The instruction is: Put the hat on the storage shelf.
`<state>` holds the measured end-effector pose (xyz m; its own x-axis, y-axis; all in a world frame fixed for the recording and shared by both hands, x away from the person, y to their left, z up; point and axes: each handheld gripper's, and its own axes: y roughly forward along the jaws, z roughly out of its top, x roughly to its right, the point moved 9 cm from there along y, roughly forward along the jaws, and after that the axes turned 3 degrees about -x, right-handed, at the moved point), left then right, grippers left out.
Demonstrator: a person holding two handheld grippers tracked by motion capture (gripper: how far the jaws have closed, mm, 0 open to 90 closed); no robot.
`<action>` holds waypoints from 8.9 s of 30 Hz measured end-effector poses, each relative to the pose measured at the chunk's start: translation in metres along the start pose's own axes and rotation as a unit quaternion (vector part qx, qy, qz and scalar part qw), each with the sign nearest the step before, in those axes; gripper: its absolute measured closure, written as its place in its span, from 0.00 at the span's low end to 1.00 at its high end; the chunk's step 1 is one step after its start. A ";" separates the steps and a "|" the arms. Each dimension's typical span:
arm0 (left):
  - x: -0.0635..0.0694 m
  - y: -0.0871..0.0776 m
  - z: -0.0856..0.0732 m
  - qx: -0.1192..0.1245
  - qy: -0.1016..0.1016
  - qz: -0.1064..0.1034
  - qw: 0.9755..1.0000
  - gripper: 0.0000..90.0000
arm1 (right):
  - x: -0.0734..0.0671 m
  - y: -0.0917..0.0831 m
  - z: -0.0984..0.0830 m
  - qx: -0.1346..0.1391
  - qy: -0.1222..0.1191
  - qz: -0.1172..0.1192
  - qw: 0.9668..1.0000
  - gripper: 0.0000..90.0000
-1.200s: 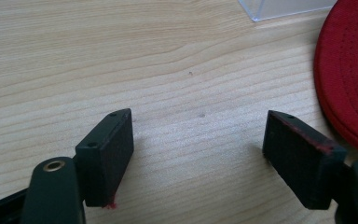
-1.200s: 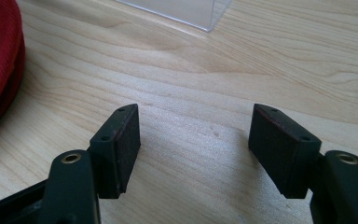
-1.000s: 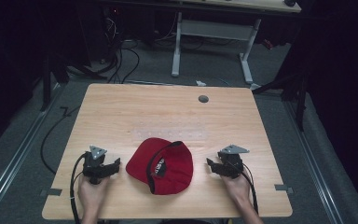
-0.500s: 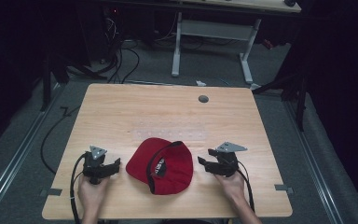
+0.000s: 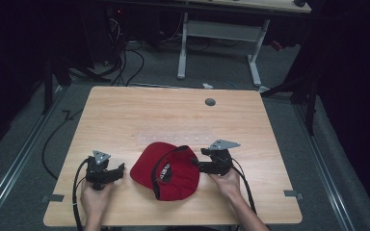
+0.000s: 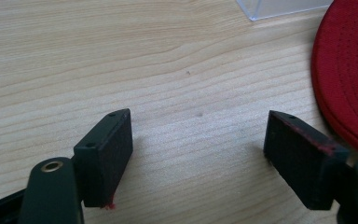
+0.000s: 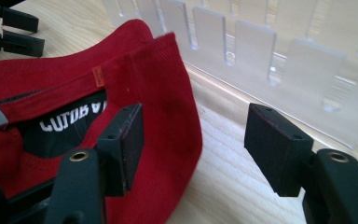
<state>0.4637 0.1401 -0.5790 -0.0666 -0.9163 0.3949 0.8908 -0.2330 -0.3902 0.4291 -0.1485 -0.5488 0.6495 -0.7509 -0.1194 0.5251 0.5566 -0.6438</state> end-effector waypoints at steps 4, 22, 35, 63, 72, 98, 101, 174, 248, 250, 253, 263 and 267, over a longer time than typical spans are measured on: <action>0.000 0.000 0.000 0.000 0.000 0.000 1.000 0.27 | -0.004 0.007 0.006 -0.001 -0.002 0.008 1.000 0.42; 0.000 0.000 0.000 0.000 0.000 0.000 1.000 0.27 | -0.015 0.030 0.020 -0.013 -0.011 0.048 0.999 0.42; 0.000 0.000 0.000 0.000 0.000 0.000 1.000 0.27 | -0.026 0.053 0.029 -0.030 -0.019 0.077 0.996 0.47; 0.000 0.000 0.000 0.000 0.000 0.000 1.000 0.27 | -0.050 0.031 0.033 -0.023 -0.078 0.136 0.987 0.90; 0.001 -0.001 -0.001 -0.004 0.004 -0.005 1.000 0.27 | -0.051 0.008 0.036 -0.010 -0.064 0.130 0.989 0.90; 0.005 -0.003 -0.003 -0.007 0.006 -0.010 1.000 0.28 | -0.010 -0.066 0.034 0.022 -0.006 0.060 0.998 0.91; 0.008 -0.005 -0.004 -0.006 0.011 -0.015 1.000 0.29 | -0.005 -0.071 0.032 0.025 0.005 0.053 0.998 0.91; 0.200 -0.083 -0.029 0.016 0.152 -0.238 0.959 0.18 | -0.009 -0.089 0.031 -0.030 0.030 0.027 0.999 0.90; 0.190 -0.113 0.005 -0.077 0.108 -0.313 0.941 0.95 | 0.048 -0.075 -0.007 0.034 0.101 -0.020 0.994 0.44; 0.186 -0.112 0.008 -0.074 0.105 -0.312 0.941 0.95 | 0.052 -0.068 -0.017 0.018 0.102 -0.030 0.994 0.43; 0.180 -0.111 0.013 -0.069 0.094 -0.309 0.944 0.95 | 0.058 -0.060 -0.030 0.002 0.106 -0.049 0.993 0.43; 0.164 -0.104 0.037 -0.048 0.049 -0.299 0.952 0.95 | 0.079 -0.047 -0.057 -0.036 0.074 -0.147 0.986 0.40; 0.160 -0.102 0.042 -0.045 0.043 -0.296 0.953 0.95 | 0.084 -0.045 -0.061 -0.023 0.080 -0.156 0.984 0.39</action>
<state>0.3811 0.0310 -0.4410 -0.5853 -0.6388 0.4994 0.6445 -0.7402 -0.1916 0.4265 -0.2586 -0.5757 0.3637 -0.9311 -0.0268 0.6565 0.2766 -0.7018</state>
